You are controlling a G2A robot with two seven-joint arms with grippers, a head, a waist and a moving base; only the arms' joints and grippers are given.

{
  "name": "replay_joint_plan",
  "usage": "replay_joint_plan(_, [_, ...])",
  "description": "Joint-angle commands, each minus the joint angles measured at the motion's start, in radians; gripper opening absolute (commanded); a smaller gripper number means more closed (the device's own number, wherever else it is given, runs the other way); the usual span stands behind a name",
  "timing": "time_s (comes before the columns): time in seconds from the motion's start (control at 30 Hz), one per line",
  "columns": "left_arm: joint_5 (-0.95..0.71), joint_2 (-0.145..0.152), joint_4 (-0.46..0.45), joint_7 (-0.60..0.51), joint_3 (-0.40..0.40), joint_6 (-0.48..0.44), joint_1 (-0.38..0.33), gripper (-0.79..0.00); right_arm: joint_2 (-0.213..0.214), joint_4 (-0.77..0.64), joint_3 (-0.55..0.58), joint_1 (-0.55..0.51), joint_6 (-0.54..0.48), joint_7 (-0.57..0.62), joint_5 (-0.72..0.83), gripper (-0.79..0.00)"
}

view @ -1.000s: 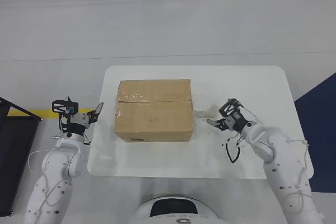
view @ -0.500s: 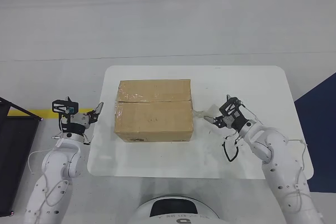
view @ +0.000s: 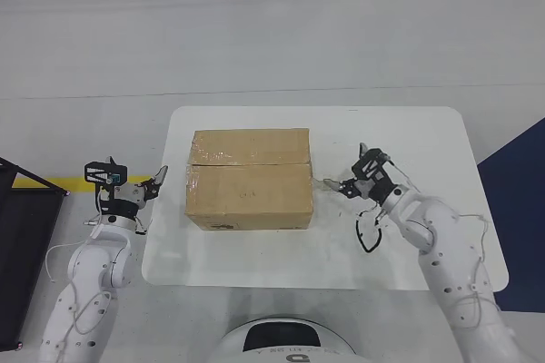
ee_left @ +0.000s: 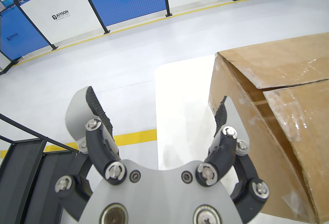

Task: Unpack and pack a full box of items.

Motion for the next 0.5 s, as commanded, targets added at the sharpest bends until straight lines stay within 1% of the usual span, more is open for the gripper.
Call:
replay_joint_plan(0.0, [0.000,0.000,0.000,0.000,0.000,0.000,0.000,0.000,0.001,0.004,-0.011,0.006,-0.033,-0.011,-0.001,0.000])
replay_joint_plan(0.13, [0.000,0.000,0.000,0.000,0.000,0.000,0.000,0.000,0.004,0.021,-0.019,0.019,-0.103,-0.044,0.013,0.000])
replay_joint_plan(0.27, [0.000,0.000,0.000,0.000,0.000,0.000,0.000,0.000,0.005,0.042,-0.022,0.030,-0.120,-0.076,0.020,0.000])
replay_joint_plan(0.37, [0.000,0.000,0.000,0.000,0.000,0.000,0.000,0.000,0.005,0.063,-0.034,0.049,-0.139,-0.070,0.031,0.000])
replay_joint_plan(0.47, [0.000,0.000,0.000,0.000,0.000,0.000,0.000,0.000,0.003,0.092,-0.046,0.075,-0.131,-0.058,0.042,0.000])
